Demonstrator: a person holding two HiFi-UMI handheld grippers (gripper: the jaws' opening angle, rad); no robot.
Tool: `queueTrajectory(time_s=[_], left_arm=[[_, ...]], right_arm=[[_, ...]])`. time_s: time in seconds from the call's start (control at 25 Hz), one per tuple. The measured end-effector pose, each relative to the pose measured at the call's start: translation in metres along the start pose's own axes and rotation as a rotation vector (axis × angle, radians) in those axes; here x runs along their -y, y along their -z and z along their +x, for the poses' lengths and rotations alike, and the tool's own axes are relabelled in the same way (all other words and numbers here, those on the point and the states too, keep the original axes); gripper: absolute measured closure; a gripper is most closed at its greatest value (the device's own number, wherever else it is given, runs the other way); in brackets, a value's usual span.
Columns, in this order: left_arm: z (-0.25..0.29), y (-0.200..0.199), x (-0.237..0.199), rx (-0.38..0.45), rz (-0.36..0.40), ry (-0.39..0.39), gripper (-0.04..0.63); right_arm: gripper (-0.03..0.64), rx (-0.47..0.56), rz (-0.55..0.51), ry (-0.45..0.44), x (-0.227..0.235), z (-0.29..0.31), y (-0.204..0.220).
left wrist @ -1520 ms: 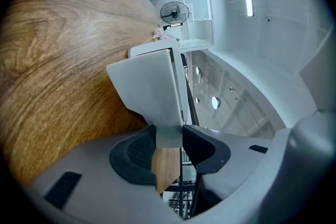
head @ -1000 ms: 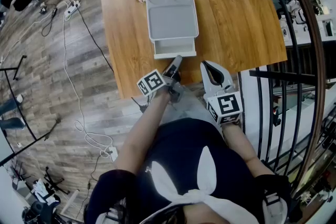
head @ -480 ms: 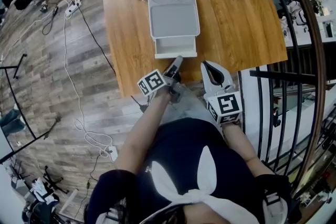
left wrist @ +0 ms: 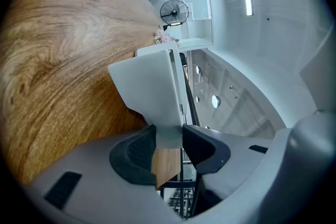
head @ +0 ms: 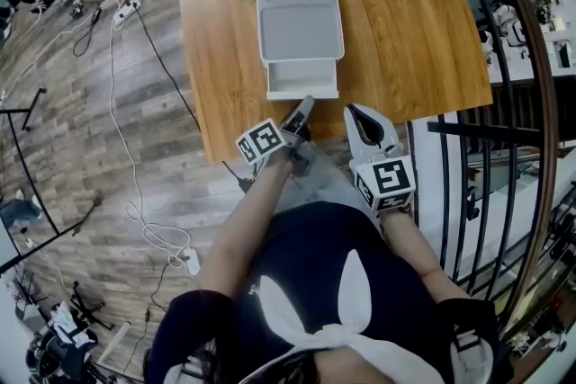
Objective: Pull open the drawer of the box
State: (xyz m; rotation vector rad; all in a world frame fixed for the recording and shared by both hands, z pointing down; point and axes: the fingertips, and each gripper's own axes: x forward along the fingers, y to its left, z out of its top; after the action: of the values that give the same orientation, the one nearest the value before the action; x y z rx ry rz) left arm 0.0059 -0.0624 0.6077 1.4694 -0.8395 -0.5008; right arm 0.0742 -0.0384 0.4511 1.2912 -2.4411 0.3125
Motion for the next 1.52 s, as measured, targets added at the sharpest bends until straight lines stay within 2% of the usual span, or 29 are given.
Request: queueTrajectory(time_s=[1.52], left_arm=[[-0.022, 0.021, -0.002, -0.002, -0.008, -0.010, 0.428]], right_arm=[[0.620, -0.008, -0.002, -0.032, -0.017, -0.012, 0.016]])
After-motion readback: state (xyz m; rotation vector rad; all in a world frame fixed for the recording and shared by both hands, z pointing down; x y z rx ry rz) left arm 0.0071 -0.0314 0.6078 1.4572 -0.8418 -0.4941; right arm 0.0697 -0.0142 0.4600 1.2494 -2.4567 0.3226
